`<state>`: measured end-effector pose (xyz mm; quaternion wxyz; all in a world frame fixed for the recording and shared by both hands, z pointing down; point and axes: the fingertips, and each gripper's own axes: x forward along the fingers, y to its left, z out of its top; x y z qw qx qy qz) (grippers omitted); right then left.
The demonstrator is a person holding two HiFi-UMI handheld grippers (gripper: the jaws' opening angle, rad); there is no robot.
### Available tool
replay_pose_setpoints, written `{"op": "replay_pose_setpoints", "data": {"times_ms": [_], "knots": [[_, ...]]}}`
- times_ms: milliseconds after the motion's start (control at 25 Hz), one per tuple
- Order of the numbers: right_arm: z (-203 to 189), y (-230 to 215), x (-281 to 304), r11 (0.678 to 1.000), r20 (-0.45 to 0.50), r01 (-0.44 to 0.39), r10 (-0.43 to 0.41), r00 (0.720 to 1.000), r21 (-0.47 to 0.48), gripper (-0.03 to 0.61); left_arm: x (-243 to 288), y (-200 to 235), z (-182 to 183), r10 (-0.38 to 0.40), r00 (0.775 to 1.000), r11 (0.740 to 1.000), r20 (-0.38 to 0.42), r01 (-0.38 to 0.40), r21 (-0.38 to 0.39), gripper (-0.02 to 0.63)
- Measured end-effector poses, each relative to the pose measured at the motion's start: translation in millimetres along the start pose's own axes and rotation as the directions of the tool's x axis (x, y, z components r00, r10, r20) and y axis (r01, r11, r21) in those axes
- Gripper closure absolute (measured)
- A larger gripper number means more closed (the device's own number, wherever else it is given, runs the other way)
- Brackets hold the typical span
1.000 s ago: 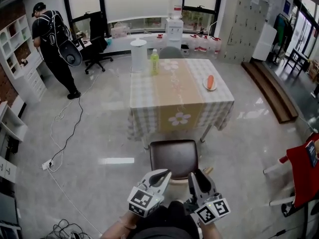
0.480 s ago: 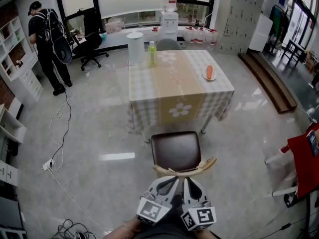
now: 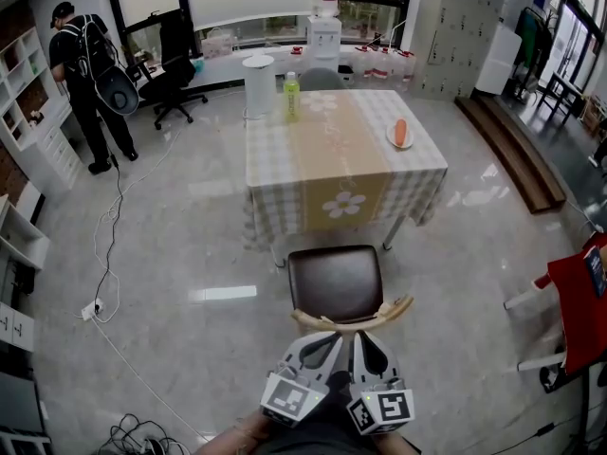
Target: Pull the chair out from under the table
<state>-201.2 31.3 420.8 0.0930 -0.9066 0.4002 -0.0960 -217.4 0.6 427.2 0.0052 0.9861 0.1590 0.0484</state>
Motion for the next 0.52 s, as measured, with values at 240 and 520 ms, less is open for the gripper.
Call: {"op": "replay_pose_setpoints", "data": {"times_ms": [240, 520], "knots": [[1.4, -8.3, -3.7, 1.0, 0.008, 0.017, -0.017, 1.0, -0.009, 0.566, 9.2, -7.6, -0.1, -0.031, 1.0, 0.999, -0.002, 0.031, 0.005, 0.604], [4.1, -11.4, -5.0, 1.0, 0.005, 0.006, -0.006, 1.0, -0.017, 0.566, 17.8, -18.7, 0.3, -0.065, 0.998, 0.998, -0.02, 0.065, -0.005, 0.604]]}}
